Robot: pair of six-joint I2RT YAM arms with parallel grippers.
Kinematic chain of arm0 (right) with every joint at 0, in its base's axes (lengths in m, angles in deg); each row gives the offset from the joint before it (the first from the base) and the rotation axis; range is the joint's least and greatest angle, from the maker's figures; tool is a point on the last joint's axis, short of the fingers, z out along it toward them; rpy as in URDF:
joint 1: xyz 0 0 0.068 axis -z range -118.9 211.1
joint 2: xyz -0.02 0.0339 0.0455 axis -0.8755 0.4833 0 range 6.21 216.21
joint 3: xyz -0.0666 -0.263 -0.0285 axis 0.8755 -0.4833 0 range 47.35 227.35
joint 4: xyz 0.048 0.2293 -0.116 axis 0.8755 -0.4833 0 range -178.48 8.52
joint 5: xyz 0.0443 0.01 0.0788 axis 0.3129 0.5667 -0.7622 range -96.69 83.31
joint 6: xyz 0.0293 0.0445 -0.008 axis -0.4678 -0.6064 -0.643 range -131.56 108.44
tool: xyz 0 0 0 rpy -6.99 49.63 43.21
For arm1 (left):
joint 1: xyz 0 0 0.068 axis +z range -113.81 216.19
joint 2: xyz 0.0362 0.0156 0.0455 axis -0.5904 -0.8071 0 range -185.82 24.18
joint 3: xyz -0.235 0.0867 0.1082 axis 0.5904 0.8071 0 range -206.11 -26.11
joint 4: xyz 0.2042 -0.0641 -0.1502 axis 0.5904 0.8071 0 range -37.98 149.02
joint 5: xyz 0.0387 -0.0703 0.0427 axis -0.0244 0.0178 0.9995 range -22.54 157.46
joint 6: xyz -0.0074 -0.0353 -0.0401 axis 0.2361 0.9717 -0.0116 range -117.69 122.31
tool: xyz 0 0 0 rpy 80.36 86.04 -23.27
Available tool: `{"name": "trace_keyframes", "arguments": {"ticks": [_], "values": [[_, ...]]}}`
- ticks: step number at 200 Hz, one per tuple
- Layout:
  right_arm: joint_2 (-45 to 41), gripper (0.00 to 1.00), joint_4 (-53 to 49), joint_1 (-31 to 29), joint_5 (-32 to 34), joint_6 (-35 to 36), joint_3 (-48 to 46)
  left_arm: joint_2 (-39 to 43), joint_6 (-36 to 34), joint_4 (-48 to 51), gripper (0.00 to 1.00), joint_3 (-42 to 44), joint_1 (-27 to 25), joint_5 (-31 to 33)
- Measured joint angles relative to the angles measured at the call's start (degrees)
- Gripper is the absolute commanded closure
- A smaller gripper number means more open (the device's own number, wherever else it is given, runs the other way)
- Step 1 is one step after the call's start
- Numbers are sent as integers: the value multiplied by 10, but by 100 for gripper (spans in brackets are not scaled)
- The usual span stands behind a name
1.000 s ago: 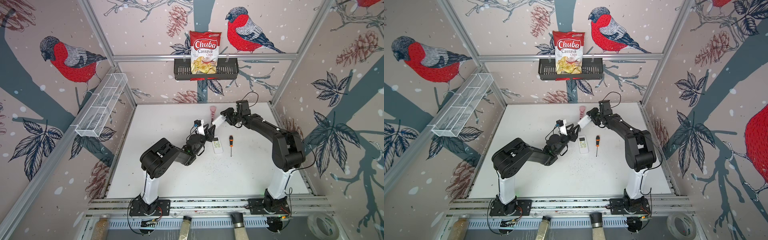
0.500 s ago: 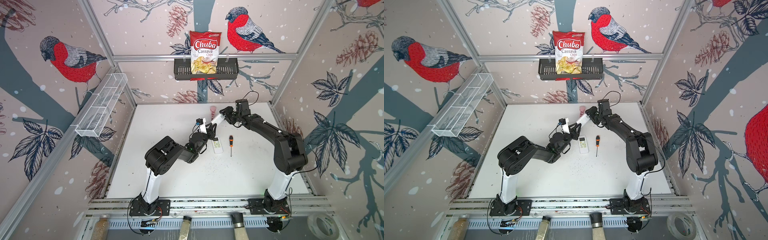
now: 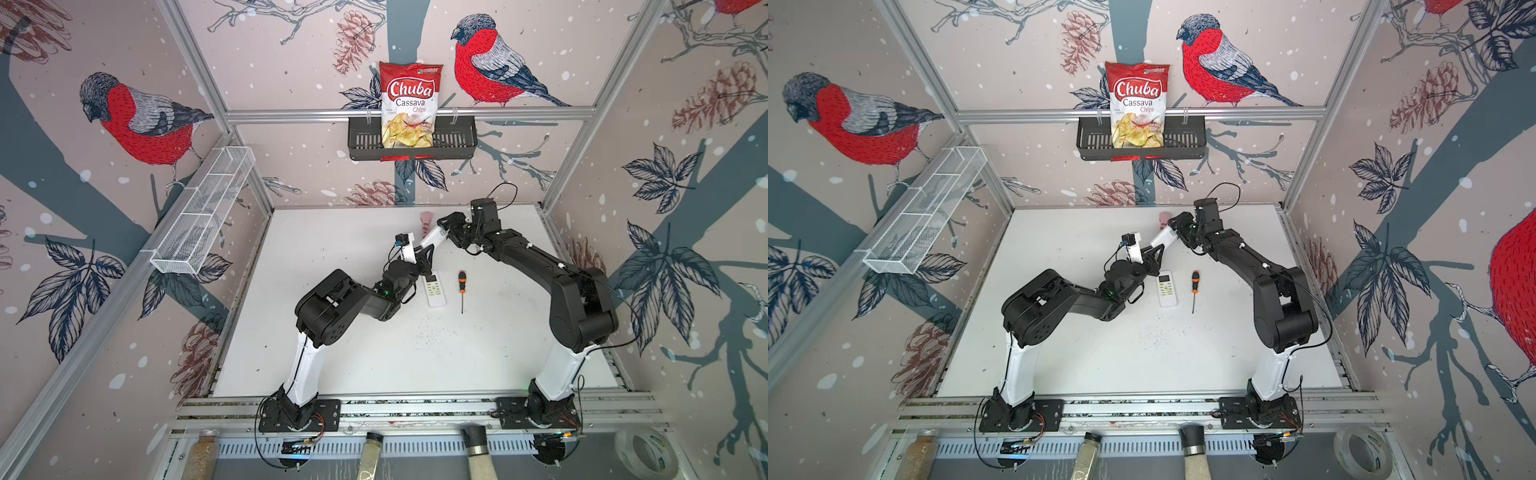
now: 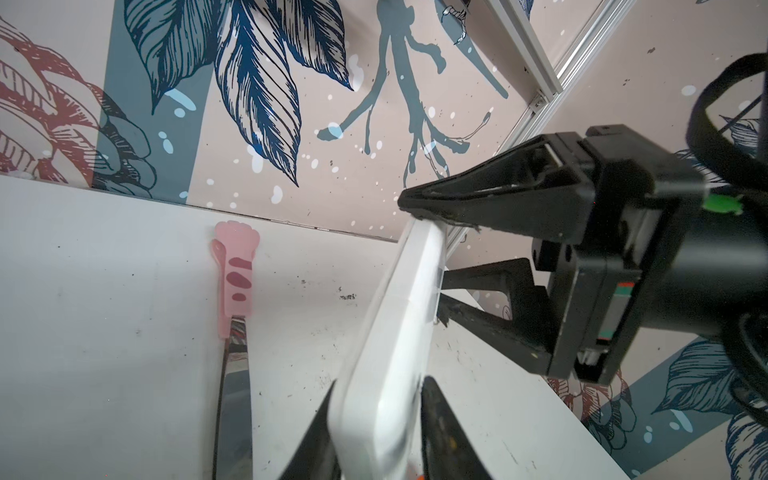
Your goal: Unload the batteries from the remote control
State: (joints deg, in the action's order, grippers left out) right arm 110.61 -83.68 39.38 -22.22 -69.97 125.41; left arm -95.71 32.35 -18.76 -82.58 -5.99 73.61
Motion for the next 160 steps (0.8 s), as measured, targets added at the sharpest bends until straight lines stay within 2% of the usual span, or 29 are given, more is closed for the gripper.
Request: {"name": "trace_keyframes", "arguments": {"ticks": [50,90,139,160], "values": [[-2,85,7,0,4,3,-1,0,15,-6,83,-1,4,-21],[-2,85,13,1,2,13,-1,0,17,-17,86,0,4,-35],[8,86,3,7,-28,24,12,5,15,-23,84,10,8,-50],[12,86,-2,8,-39,28,16,7,14,-25,73,16,9,-56]]}}
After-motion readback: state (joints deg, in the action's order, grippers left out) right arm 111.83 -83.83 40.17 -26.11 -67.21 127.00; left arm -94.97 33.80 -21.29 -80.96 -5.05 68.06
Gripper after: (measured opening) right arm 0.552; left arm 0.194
